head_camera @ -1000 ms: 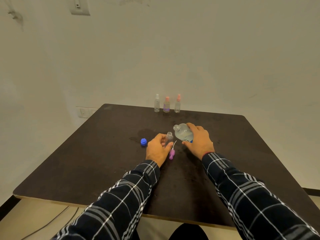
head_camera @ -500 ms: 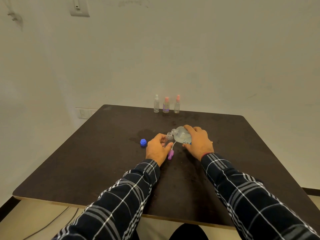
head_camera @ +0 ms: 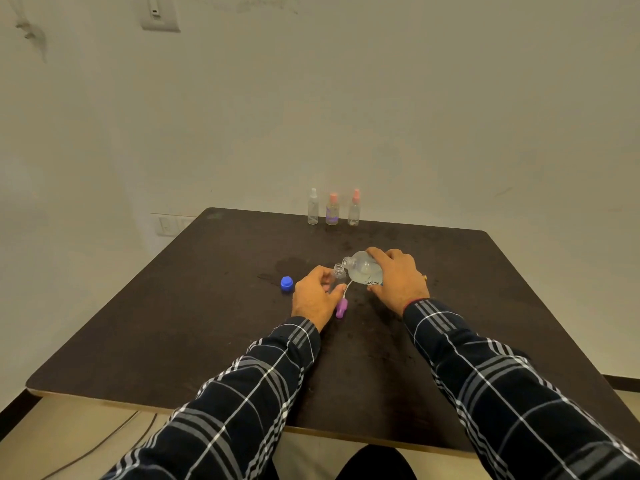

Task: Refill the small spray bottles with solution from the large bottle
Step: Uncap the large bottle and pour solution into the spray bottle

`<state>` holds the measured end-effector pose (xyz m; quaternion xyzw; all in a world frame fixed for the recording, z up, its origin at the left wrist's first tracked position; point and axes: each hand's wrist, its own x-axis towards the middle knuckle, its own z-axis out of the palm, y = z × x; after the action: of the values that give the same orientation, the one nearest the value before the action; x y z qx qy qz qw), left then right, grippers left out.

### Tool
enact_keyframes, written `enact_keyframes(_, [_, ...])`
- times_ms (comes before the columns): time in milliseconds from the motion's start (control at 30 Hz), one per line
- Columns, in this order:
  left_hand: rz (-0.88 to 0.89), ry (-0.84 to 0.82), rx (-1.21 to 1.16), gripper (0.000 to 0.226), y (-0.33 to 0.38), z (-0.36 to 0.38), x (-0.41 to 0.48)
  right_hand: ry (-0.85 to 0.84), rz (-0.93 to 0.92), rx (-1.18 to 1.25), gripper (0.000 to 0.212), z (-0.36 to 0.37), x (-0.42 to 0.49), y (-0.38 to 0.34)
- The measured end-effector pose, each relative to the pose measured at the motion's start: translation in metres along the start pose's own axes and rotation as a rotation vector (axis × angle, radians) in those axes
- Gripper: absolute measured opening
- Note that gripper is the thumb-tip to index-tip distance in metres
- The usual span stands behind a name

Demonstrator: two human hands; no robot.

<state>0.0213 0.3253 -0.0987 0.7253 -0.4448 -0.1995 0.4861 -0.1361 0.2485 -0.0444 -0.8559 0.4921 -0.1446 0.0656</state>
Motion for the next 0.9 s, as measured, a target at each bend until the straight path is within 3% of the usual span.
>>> enact_keyframes(900, [0.008,-0.032,-0.034,0.029,-0.0057,-0.0025,0.0027,-0.053,0.009,-0.107,0.077,-0.0093,0.0067,-0.0071])
